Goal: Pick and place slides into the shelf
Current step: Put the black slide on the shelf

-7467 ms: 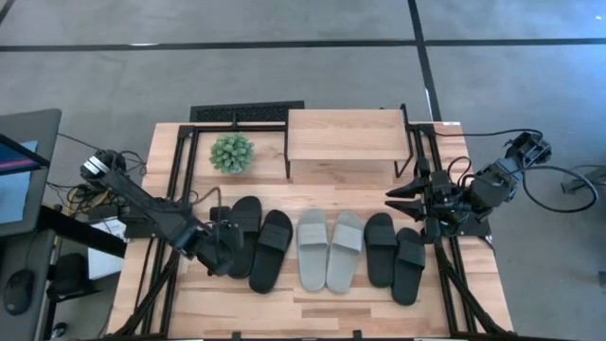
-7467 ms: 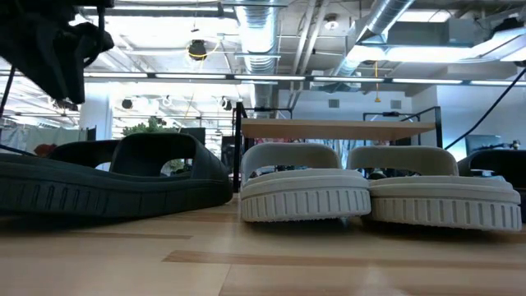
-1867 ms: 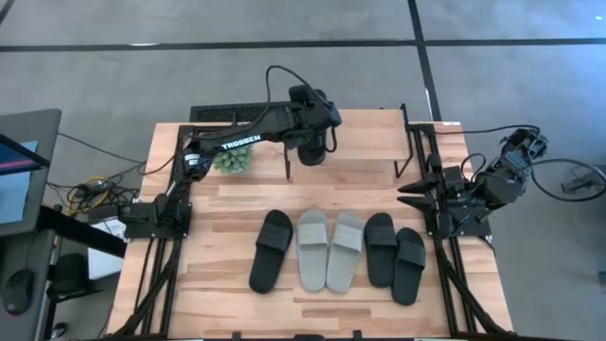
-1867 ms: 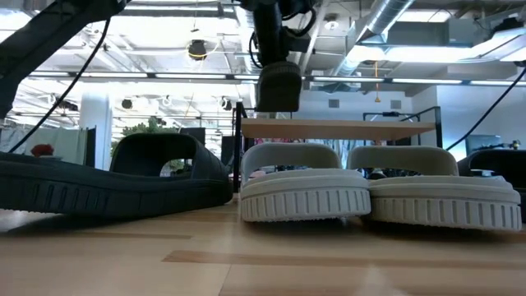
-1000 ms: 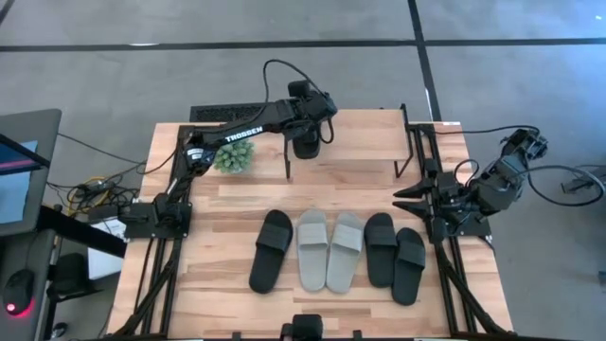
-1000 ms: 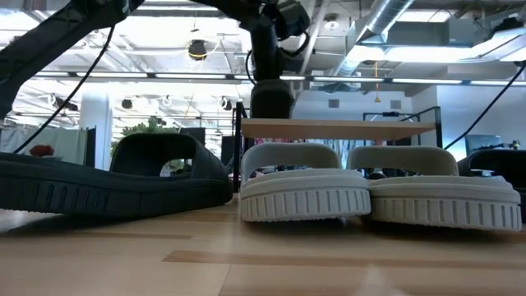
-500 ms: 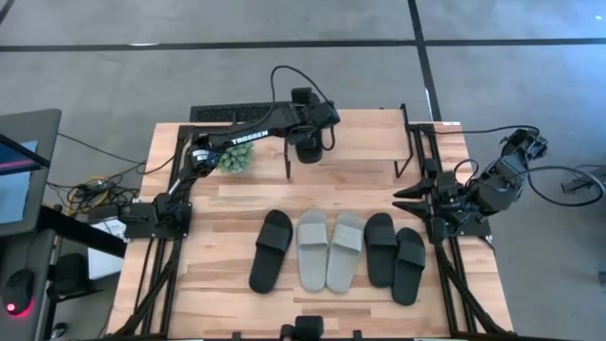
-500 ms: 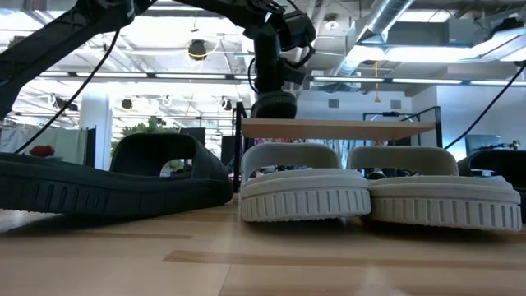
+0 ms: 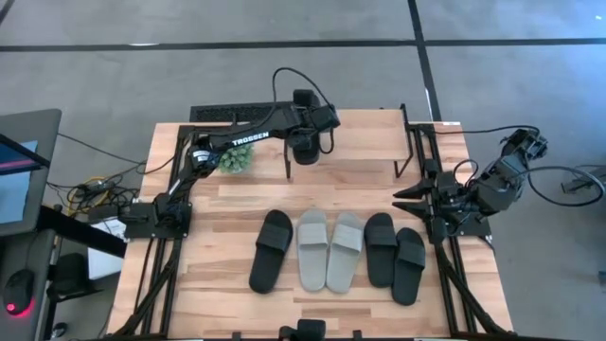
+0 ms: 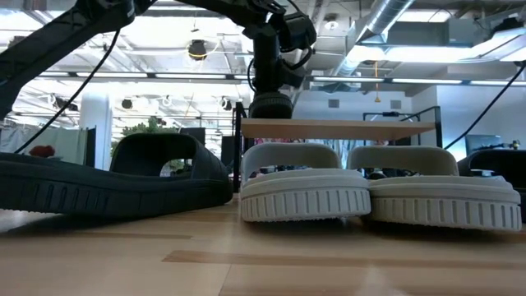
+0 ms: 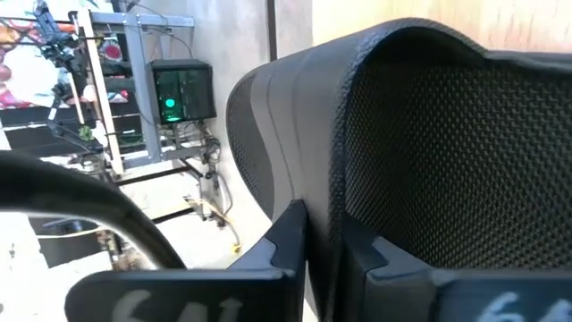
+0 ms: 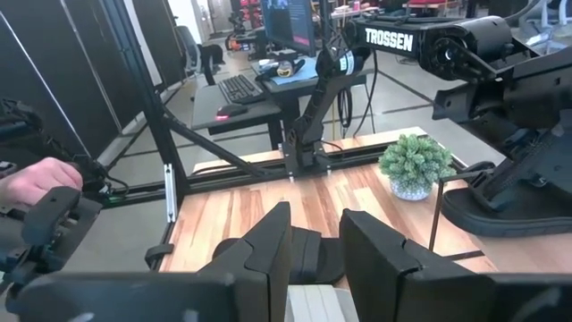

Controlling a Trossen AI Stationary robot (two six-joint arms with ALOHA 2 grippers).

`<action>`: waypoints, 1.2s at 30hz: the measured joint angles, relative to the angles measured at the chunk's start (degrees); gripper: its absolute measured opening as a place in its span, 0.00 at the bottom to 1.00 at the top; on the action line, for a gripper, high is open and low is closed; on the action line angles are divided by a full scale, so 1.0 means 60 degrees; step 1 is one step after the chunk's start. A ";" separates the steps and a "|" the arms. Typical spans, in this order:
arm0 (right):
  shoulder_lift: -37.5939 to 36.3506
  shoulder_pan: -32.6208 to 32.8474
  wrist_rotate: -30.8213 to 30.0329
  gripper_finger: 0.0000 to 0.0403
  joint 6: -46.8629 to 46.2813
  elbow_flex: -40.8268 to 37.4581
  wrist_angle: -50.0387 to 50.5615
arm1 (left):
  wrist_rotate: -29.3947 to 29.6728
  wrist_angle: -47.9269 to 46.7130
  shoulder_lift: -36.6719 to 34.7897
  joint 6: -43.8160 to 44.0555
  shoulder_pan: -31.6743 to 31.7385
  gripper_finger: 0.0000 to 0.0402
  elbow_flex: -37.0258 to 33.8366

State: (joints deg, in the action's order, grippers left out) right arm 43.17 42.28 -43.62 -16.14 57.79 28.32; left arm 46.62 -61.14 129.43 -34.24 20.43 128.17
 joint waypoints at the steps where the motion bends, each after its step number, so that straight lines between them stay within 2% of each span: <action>1: 0.0002 0.0000 0.0000 0.22 0.0000 -0.0001 0.0001 | 0.0050 -0.0001 0.0001 -0.0102 -0.0032 0.04 -0.0003; 10: -0.0001 0.0000 0.0007 0.22 0.0000 -0.0001 0.0004 | -0.0147 -0.0001 0.0007 -0.0168 -0.0159 0.10 -0.0006; 20: 0.0002 0.0000 0.0015 0.22 0.0000 0.0002 0.0021 | -0.0804 -0.0493 0.0015 -0.0150 -0.0213 0.25 0.0526; 26: 0.0002 0.0000 0.0023 0.22 0.0000 0.0000 0.0069 | -0.0875 -0.0795 0.0022 -0.0085 -0.0227 0.34 0.0763; 36: 0.0002 0.0000 0.0029 0.22 0.0000 -0.0001 0.0069 | -0.0866 -0.1000 0.0022 0.0219 -0.0245 0.40 0.0763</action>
State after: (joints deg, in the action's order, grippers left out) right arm 43.18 42.28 -43.44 -16.14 57.78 28.73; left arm 41.43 -67.13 129.56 -32.92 18.96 132.75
